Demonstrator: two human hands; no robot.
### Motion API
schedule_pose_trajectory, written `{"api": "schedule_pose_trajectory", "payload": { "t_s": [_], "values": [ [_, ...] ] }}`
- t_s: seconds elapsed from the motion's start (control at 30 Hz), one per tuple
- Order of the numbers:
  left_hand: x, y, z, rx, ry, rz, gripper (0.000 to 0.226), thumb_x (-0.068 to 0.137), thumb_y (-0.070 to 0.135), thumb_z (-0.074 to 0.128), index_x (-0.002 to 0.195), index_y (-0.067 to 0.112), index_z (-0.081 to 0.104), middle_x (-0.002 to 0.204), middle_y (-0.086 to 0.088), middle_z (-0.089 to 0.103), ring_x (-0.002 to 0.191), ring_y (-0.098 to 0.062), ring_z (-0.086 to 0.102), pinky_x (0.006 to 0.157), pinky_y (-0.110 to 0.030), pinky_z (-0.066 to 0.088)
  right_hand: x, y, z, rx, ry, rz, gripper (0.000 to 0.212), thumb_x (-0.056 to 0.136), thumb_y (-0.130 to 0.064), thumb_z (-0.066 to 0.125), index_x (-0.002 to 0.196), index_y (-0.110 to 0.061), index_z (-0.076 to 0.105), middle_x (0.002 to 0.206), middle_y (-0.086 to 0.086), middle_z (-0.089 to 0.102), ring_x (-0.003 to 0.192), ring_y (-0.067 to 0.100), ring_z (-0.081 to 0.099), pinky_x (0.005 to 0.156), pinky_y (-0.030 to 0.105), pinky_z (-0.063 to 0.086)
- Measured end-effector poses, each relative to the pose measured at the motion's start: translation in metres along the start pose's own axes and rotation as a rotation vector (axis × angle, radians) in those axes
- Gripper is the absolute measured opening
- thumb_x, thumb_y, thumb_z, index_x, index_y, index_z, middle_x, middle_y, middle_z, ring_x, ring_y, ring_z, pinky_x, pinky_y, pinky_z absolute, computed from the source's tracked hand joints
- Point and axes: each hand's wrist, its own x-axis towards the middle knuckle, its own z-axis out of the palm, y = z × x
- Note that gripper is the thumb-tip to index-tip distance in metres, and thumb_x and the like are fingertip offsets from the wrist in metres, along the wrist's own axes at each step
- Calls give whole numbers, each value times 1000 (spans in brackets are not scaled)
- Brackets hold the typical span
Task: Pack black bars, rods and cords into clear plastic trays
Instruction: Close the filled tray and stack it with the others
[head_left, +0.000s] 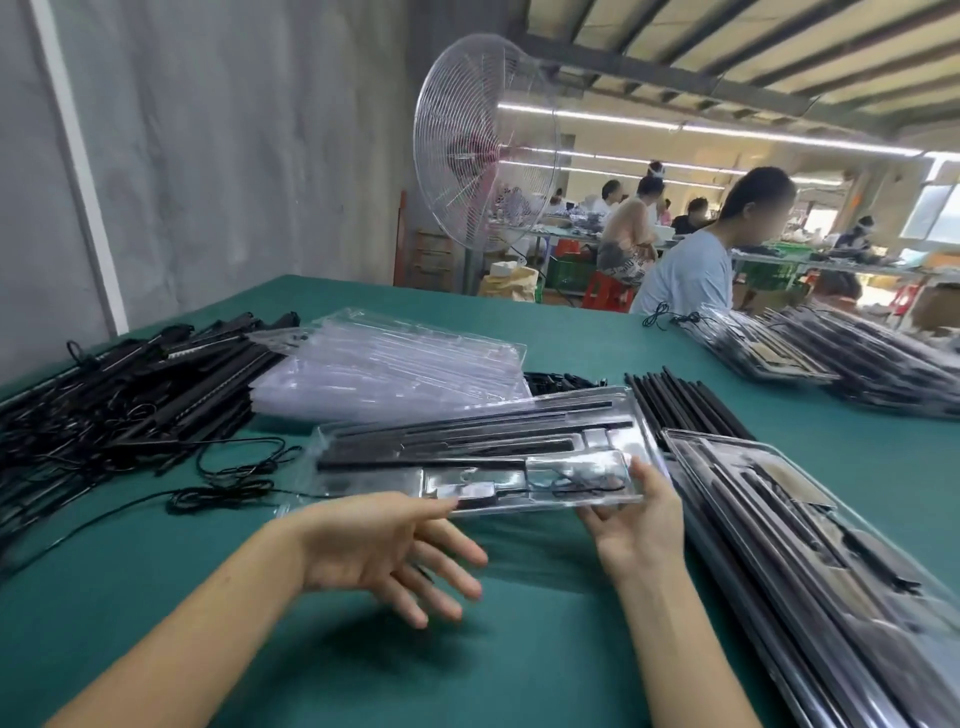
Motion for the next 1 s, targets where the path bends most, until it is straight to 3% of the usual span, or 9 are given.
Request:
{"api": "schedule_pose_trajectory", "payload": {
  "t_s": [0.1,0.2,0.3,0.4,0.5,0.6,0.77,0.9,1.0],
  "values": [
    [-18,27,-6,423,355,293,24,96,33,50,94,22,72,96,3,74,86,-14,70,66,-29,57,2,-6,5,66,-39,-51,14,88,-16,52,93,-16,65,68,3,66,57,17,63,68,34,52],
    [-16,57,-30,809,816,533,22,99,28,42,109,30,62,111,22,64,103,1,57,88,-20,44,3,-6,14,118,-53,-66,19,93,-20,48,94,-18,67,75,7,67,61,19,63,66,32,51],
    [2,79,-54,1106,851,491,44,99,34,40,142,22,37,147,6,38,134,-11,33,110,-30,26,6,-8,25,189,-96,-75,25,99,-27,42,96,-18,65,79,9,70,71,21,64,68,34,52],
    [22,92,-64,1234,740,371,52,96,47,41,141,21,37,147,1,39,133,-16,37,112,-36,29,13,-18,40,180,-176,-89,30,100,-31,38,98,-18,65,88,12,73,83,22,68,74,38,53],
    [22,106,-71,1056,647,377,42,79,65,48,98,30,59,96,4,65,88,-12,58,83,-31,44,20,-33,55,131,-230,-101,32,100,-33,37,101,-16,64,95,16,71,88,25,67,77,39,54],
    [9,123,-75,889,561,458,38,70,65,57,78,28,65,68,9,59,65,-7,53,71,-26,39,28,-45,66,123,-273,-88,34,99,-39,38,112,-16,60,102,18,70,93,26,68,82,41,54],
    [6,138,-71,751,536,288,48,76,63,54,72,15,55,64,3,57,58,-10,53,64,-23,40,31,-39,69,-89,-425,44,55,82,-48,56,121,-10,55,119,18,59,111,31,58,99,47,46],
    [25,129,-59,377,598,185,42,91,42,56,102,2,59,88,-12,61,67,-20,56,62,-29,49,22,-11,60,-671,-620,331,47,76,-50,66,110,-17,66,112,12,66,98,32,65,82,45,55],
    [35,120,-49,110,533,167,24,96,25,53,98,2,59,84,-13,61,62,-19,59,67,-33,53,18,-5,57,-692,-653,362,32,78,-32,71,103,-12,70,96,7,71,80,21,68,68,34,58]
  ]
}}
